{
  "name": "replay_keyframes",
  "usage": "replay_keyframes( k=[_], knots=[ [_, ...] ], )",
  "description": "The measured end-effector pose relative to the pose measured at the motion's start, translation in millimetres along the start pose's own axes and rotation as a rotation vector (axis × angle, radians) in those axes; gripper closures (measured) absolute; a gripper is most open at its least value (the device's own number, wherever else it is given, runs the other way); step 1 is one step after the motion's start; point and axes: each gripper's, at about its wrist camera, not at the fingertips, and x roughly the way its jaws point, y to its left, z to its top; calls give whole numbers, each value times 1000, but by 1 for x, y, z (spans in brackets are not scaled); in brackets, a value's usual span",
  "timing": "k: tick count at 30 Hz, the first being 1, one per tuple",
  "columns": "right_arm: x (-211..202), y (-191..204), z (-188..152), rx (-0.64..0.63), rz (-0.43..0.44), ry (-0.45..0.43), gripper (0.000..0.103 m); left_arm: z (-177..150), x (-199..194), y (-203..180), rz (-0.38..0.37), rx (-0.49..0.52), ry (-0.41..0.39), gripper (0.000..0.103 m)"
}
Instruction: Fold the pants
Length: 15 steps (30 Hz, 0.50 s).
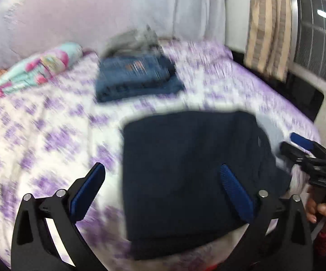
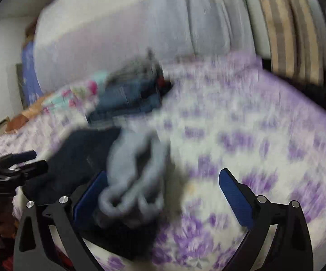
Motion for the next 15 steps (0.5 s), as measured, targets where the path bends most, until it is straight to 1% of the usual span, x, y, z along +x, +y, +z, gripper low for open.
replay_keyframes(
  k=[1,2,3,5,6,7,8,9,10,11,12,13,15],
  knots=[
    [-10,6,12,-4,31,-56,4,4,-4,2,7,-9,-24,4],
    [-13,12,22,-10,62,-87,4,10,-5,3,11,-13,-38,4],
    [-14,19,29,-24,99,-96,4,19,-1,6,13,-13,-38,4],
    [-3,30,37,-51,162,-75,6,31,14,6,10,-11,-20,4],
    [10,35,36,-63,180,-38,9,34,34,5,13,3,33,4],
    [23,37,33,-67,177,8,10,32,49,2,24,20,88,4],
    [48,37,23,-56,162,103,10,25,68,2,49,30,153,4],
    [70,33,11,-40,126,172,9,15,91,8,32,-2,215,4],
    [80,28,3,-34,97,192,8,9,92,15,-7,-64,229,4],
    [79,26,-3,-37,76,166,7,12,89,22,-47,-117,238,4],
    [75,26,-2,-30,80,164,7,12,87,27,-68,-138,253,4],
    [70,26,1,-23,85,166,7,12,87,29,-76,-136,264,4],
    [54,23,9,-9,120,123,7,9,79,32,-77,-146,261,4]
  ],
)
